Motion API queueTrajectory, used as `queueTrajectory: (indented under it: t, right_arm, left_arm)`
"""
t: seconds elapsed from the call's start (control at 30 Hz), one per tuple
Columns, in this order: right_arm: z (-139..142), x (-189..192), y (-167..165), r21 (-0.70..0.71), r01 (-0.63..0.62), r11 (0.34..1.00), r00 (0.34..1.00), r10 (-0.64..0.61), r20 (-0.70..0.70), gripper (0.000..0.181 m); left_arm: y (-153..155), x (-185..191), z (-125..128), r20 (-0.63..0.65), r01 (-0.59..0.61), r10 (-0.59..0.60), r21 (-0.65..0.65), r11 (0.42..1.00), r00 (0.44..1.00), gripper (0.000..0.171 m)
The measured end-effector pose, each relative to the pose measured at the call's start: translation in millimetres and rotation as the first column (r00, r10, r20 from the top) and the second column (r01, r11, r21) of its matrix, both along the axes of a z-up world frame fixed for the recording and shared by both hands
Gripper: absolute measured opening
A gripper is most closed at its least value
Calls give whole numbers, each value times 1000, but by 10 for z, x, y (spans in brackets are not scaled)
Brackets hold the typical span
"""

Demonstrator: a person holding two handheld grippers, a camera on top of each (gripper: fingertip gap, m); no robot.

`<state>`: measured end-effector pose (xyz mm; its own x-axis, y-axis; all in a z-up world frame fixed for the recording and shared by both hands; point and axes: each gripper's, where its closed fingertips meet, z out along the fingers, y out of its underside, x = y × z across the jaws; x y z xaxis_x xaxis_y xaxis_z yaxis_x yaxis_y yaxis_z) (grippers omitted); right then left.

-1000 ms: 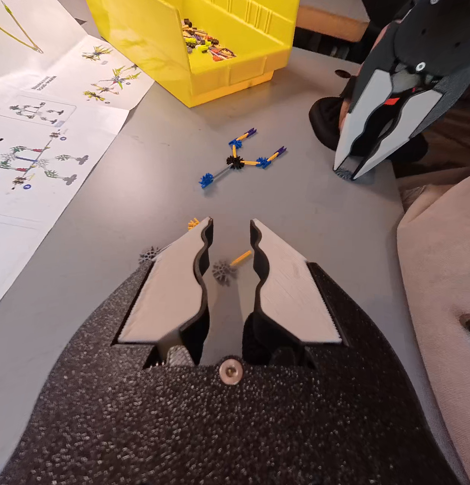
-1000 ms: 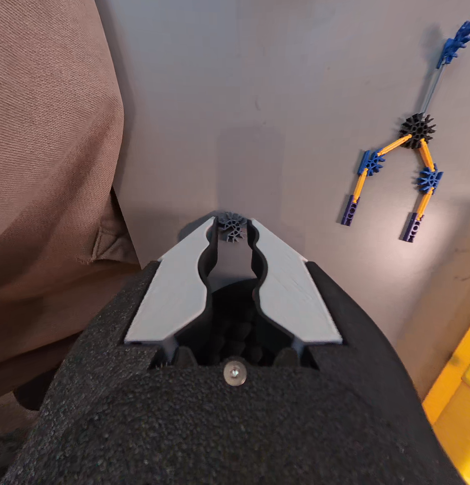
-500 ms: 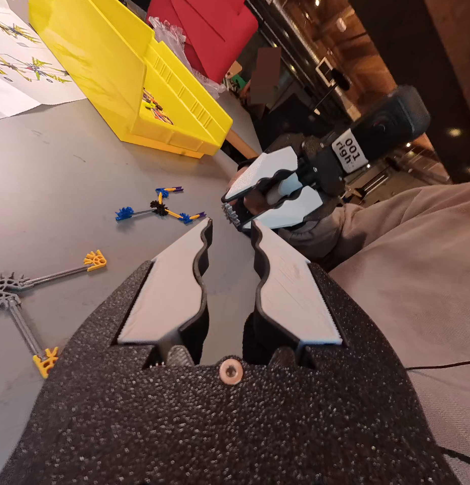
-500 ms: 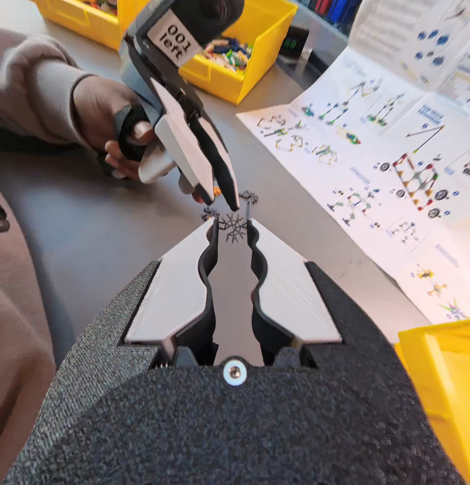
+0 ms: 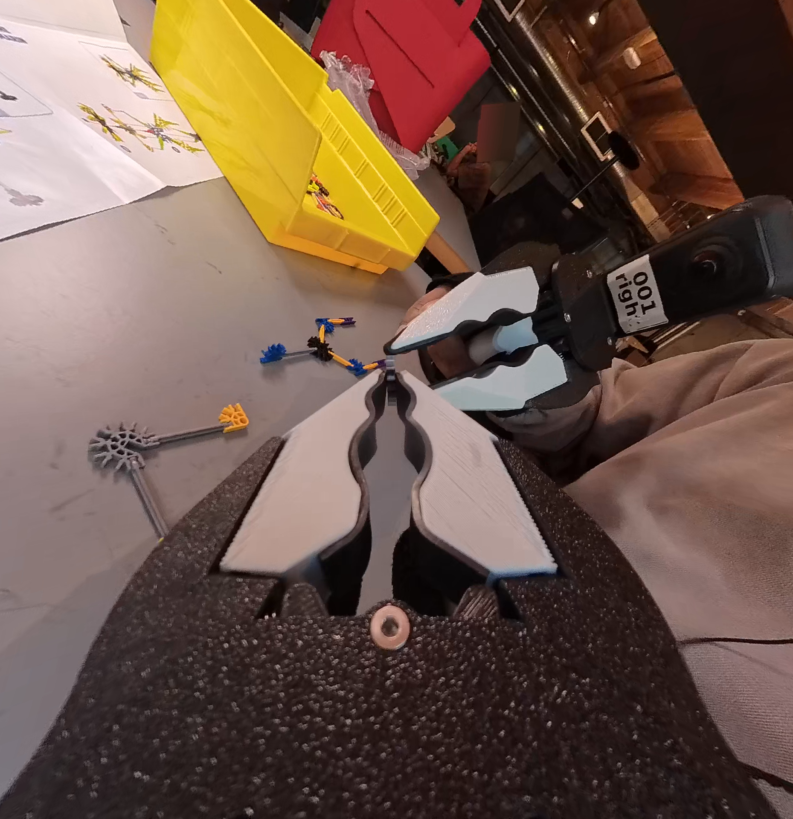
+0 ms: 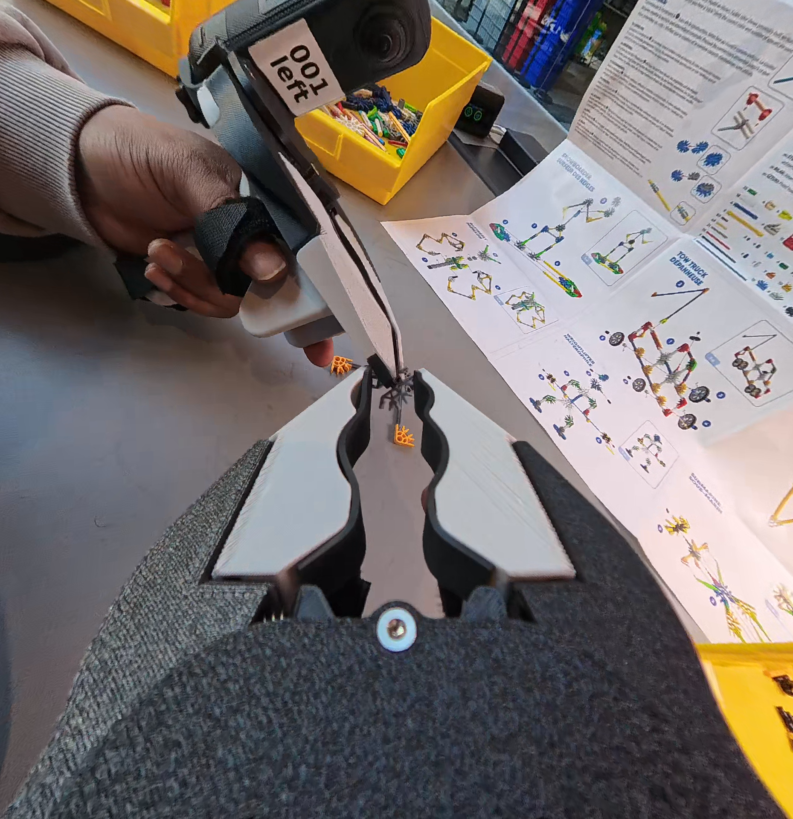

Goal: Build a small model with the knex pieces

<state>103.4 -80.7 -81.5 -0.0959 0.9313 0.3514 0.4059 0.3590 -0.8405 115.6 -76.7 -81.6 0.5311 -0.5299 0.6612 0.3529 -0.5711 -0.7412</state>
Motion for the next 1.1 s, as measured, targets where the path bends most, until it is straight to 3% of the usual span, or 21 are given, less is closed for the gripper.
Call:
queueTrajectory:
  t: [0.17,0.3,0.57,0.83,0.97,1.1]
  right_arm:
    - [-95,17,-37,-93,-39,995,998,44,50,20]
    - [-149,43,-93,-198,-103,975,990,120,78,18]
    - [-169,179,-255,-403,-316,859,921,380,88,6]
    - [-286,194,-318,-405,-379,832,871,468,146,3]
    - [-165,130,-245,-458,-373,807,895,443,52,2]
    - [199,63,-98,-619,-401,675,910,367,-190,2]
  left_arm:
    - [-42,11,-96,-153,43,-40,18,999,987,3]
    - [-92,11,-174,-317,97,-72,62,993,946,3]
    - [-289,130,-223,-479,284,-182,150,947,859,3]
    - [-348,156,-301,-589,346,-175,190,919,789,3]
    - [-274,92,-200,-542,287,-118,239,928,832,5]
    - [-214,-7,-10,-430,211,-74,281,936,900,20]
